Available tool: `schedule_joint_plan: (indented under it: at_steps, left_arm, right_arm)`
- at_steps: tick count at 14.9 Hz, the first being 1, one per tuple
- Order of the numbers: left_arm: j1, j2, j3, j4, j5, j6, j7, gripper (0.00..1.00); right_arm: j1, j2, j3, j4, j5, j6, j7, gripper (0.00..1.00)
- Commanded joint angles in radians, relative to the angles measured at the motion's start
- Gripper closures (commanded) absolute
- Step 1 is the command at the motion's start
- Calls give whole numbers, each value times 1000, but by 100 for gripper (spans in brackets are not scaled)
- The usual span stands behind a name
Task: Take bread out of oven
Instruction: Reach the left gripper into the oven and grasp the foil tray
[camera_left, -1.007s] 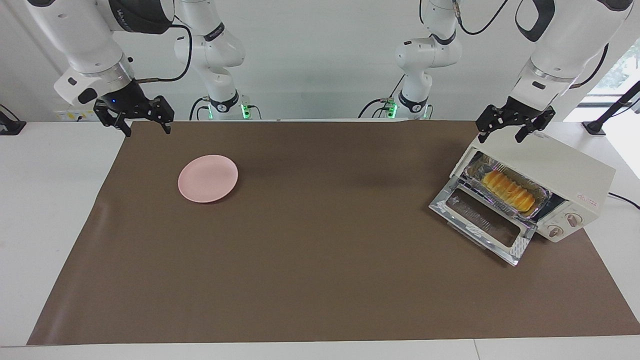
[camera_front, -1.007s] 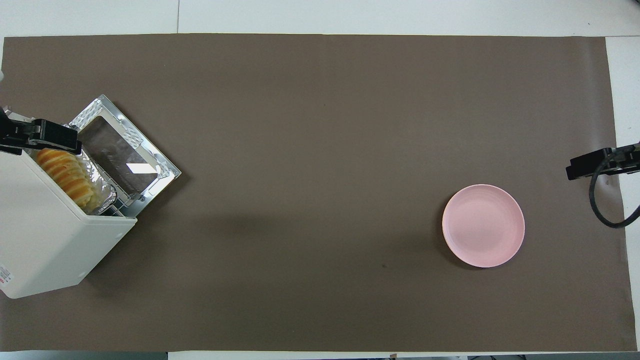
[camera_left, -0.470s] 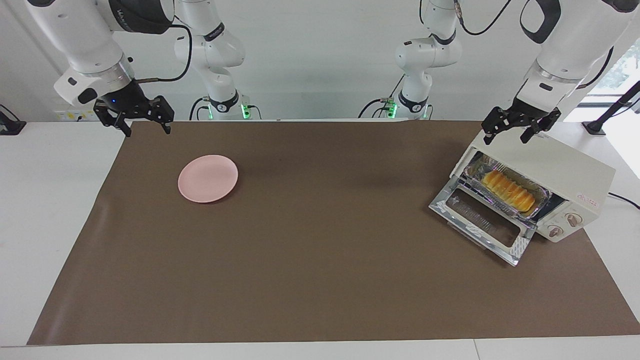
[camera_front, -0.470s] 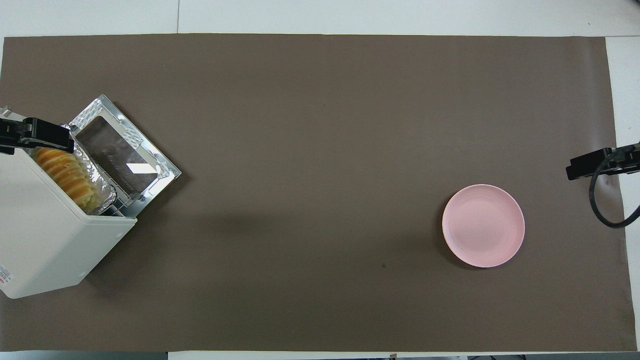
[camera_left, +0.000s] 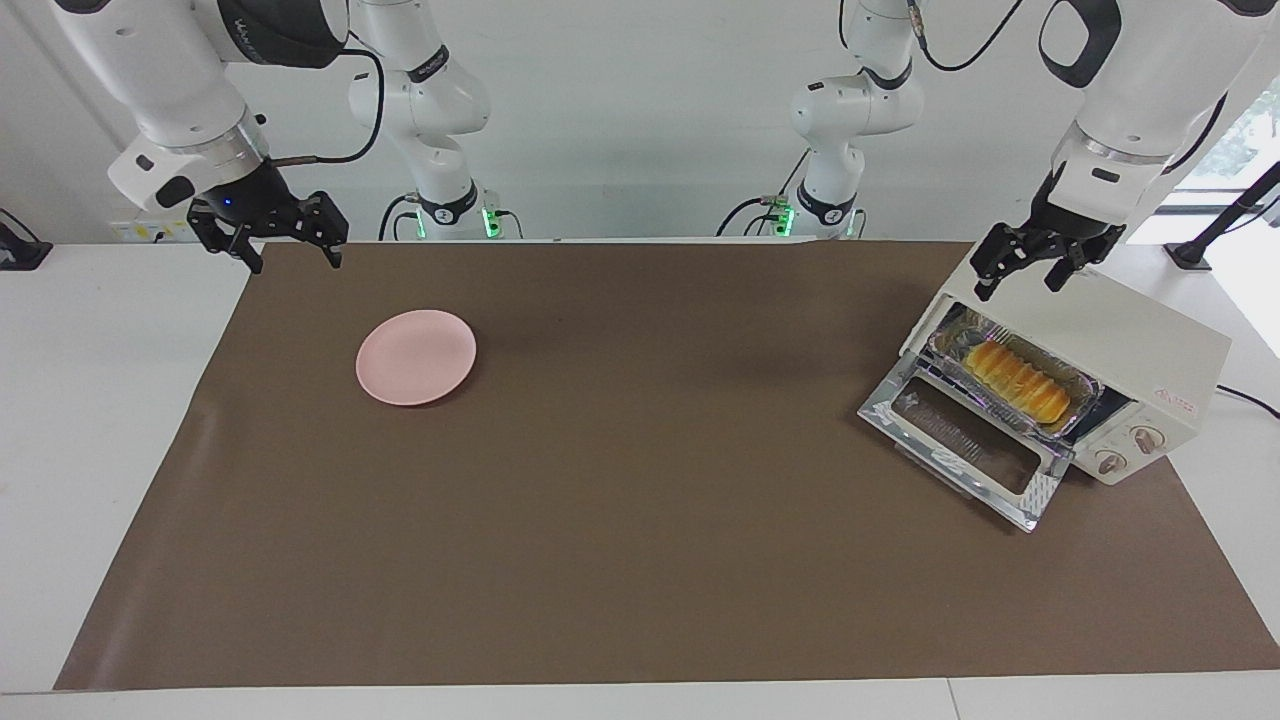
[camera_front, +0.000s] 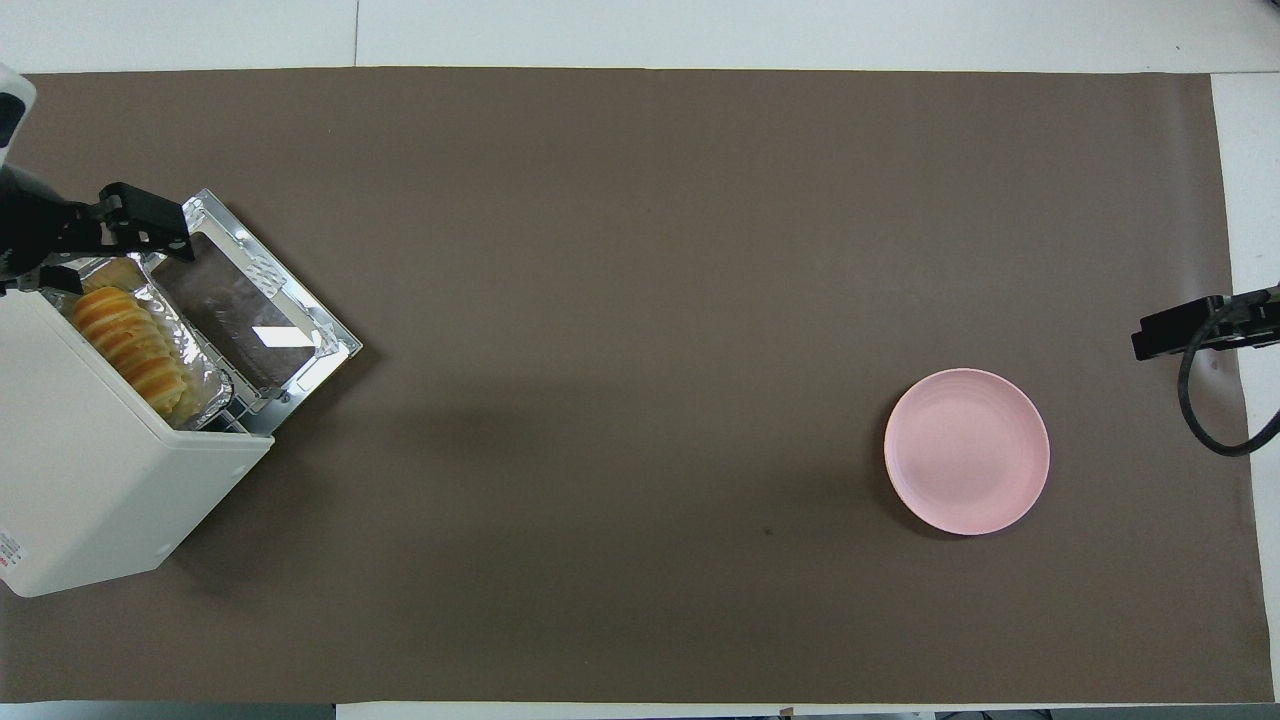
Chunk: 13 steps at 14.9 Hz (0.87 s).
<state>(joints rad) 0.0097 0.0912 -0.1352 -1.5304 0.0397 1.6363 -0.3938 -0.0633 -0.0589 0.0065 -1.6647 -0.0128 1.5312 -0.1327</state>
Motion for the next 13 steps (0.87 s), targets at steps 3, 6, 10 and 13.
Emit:
schedule_joint_plan:
  at_steps: [3, 6, 10, 13]
  left_arm:
    - [-62, 194, 5, 29, 198, 120, -273, 0]
    - [-30, 171, 13, -75, 259, 160, -281, 0]
    - [9, 137, 14, -209, 305, 217, -297, 0]
    - [7, 134, 11, -230, 305, 269, -342, 0]
  right_arm:
    - [-9, -19, 6, -15, 14, -8, 2, 0]
    - [-9, -19, 6, -15, 14, -8, 2, 0]
    - [-9, -19, 6, -15, 14, -8, 2, 0]
    - [-9, -19, 6, -15, 14, -8, 2, 0]
